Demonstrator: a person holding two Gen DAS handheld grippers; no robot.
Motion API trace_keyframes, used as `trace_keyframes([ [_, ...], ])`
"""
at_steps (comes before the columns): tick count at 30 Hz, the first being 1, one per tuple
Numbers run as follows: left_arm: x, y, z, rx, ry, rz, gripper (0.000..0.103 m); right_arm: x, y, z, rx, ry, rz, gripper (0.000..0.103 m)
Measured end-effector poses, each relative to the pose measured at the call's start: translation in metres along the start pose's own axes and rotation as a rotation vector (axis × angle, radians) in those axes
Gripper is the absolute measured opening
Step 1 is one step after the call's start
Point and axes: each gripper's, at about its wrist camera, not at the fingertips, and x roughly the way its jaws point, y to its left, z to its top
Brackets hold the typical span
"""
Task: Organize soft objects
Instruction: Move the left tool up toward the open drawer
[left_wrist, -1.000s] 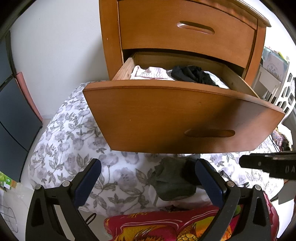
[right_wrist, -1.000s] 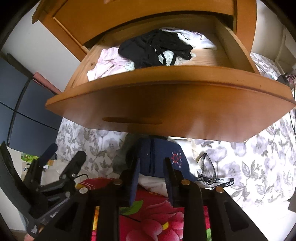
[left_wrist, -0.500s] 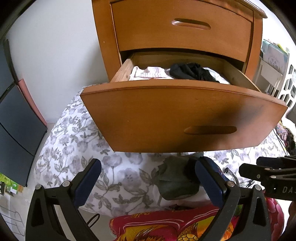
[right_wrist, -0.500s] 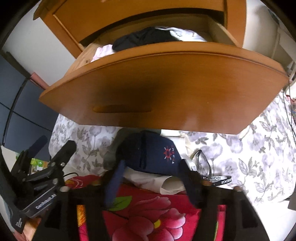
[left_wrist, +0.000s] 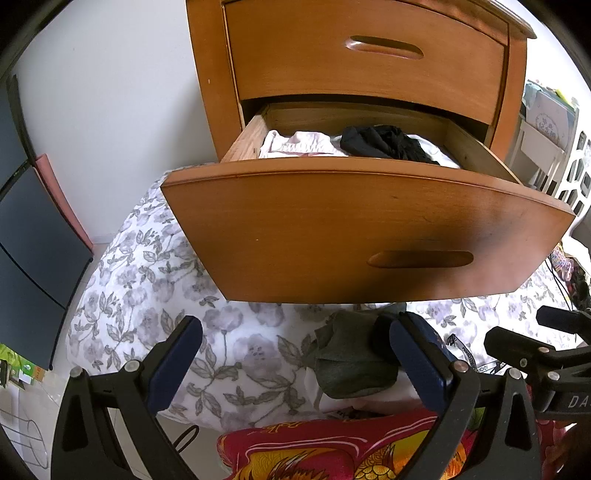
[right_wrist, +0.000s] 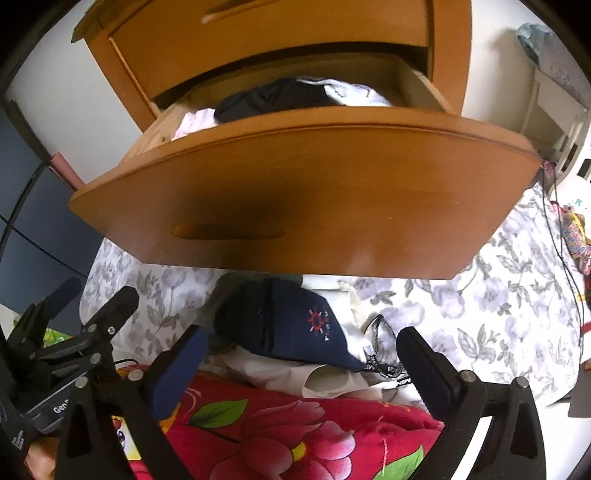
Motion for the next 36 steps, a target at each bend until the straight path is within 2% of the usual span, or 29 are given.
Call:
trace_keyframes([
  [15,0.000,0.001,0.001,-0.004,0.001,-0.006,0.101,-0.014,0.003,-0.007,-0.020,-0.127,-0.041,0.103],
  [19,0.000,0.001,0.001,-0.006,0.001,-0.006,0.101,-0.007,-0.003,-0.011,0.014,-0.098,-0.047,0.103],
  [24,-0.001,0.001,0.000,-0.004,-0.002,-0.008,0.101,-0.010,-0.005,-0.014,0.028,-0.117,-0.061,0.103],
  [36,-0.012,0.010,-0.002,-0.047,-0.030,-0.069,0.101,-0.020,0.001,-0.016,0.007,-0.183,-0.108,0.103],
])
